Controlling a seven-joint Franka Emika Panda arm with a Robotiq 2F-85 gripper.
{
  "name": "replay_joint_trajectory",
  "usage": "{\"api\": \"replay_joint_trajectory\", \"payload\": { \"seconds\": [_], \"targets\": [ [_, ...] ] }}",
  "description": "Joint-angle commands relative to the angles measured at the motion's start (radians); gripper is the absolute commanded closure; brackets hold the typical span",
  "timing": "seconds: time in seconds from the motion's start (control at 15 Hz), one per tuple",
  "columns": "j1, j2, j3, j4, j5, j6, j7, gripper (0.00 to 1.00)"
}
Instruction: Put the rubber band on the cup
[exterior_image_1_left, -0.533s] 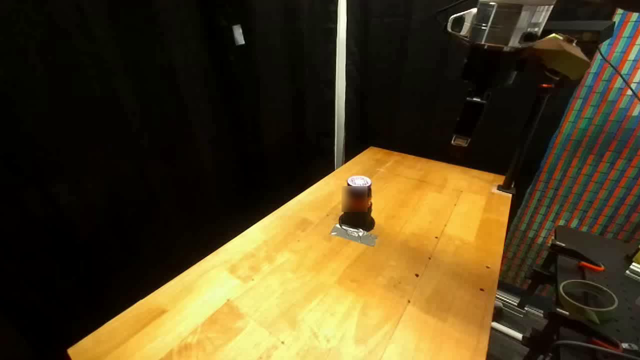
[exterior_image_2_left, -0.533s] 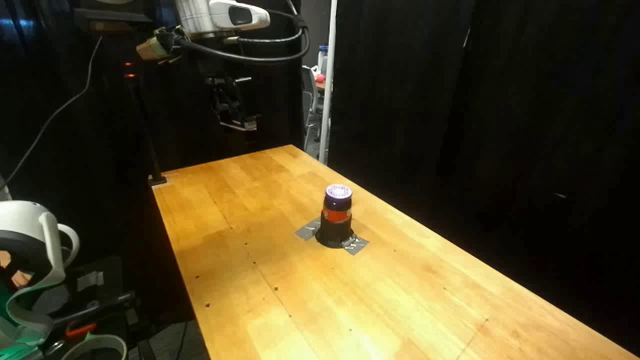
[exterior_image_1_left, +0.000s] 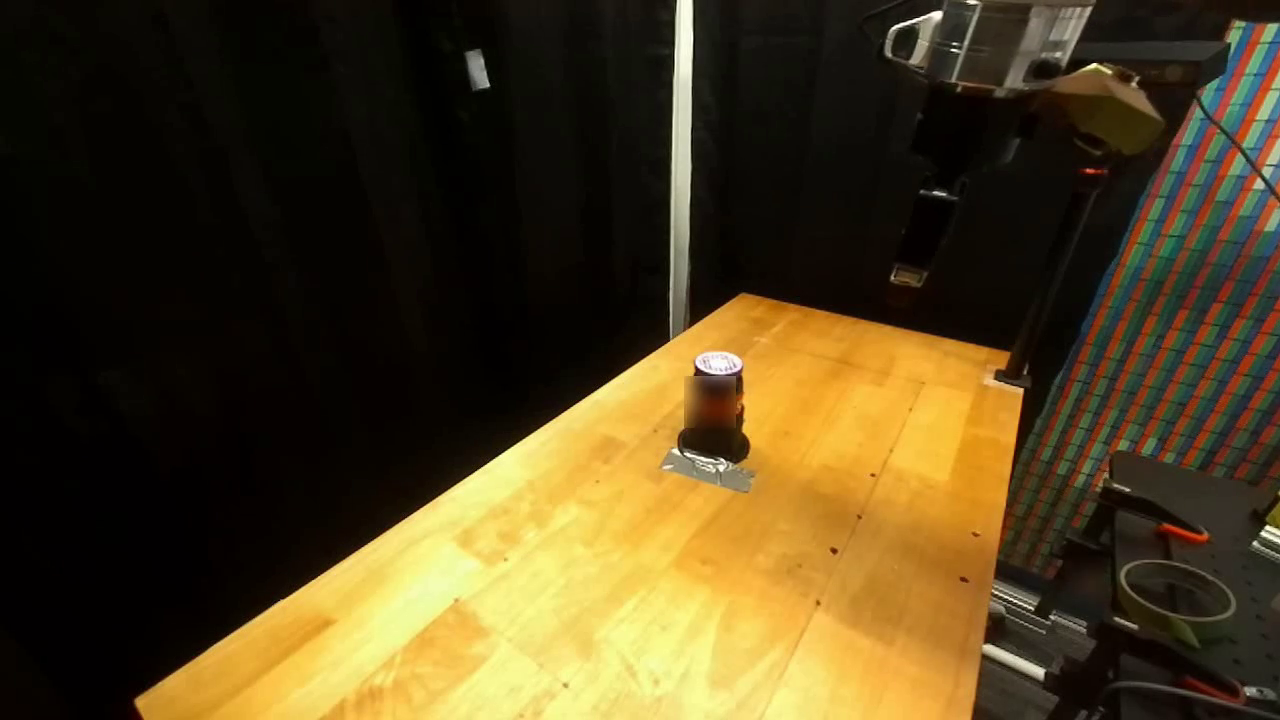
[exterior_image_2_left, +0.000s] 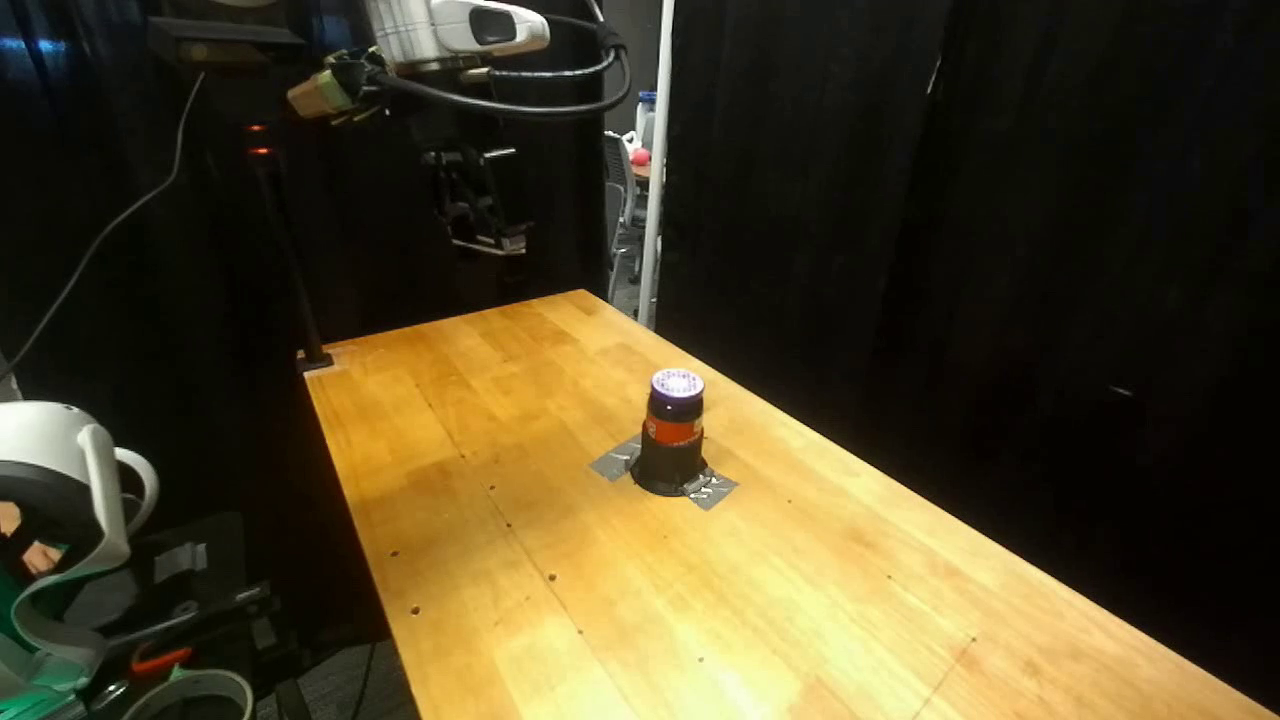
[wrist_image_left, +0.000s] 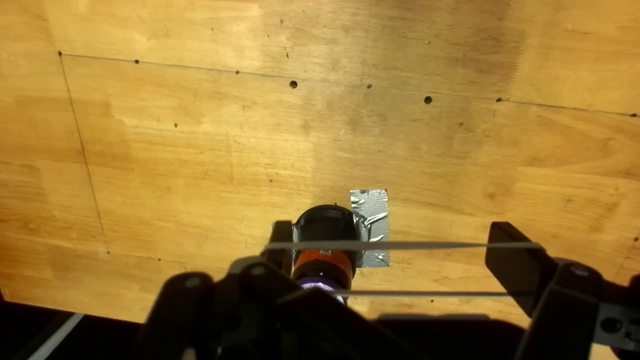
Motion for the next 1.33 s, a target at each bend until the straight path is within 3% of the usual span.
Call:
{"api": "replay_joint_trajectory", "payload": {
  "seconds": [0.0, 0.2, 0.4, 0.47, 0.53, 0.73, 1.27],
  "targets": [
    [-0.018, 0.21, -0.02, 0.192, -0.099, 0.092, 0.063, 0.0],
    [-0.006, 0.366, -0.065, 0.312, -0.118, 0.217, 0.046, 0.0],
    [0.008, 0.546, -0.113, 0.47, -0.048, 0.238, -0.034, 0.0],
    [-0.028, 0.61, -0.086, 0.527, -0.027, 0.23, -0.065, 0.0],
    [0.006, 0.65, -0.125, 0.572, 0.0, 0.214, -0.09, 0.0],
    [0.003, 0.769, -0.139, 0.698, 0.06, 0.172, -0.154, 0.0],
    [0.026, 0.934, -0.196, 0.878, 0.043, 0.017, -0.173, 0.0]
  ]
}}
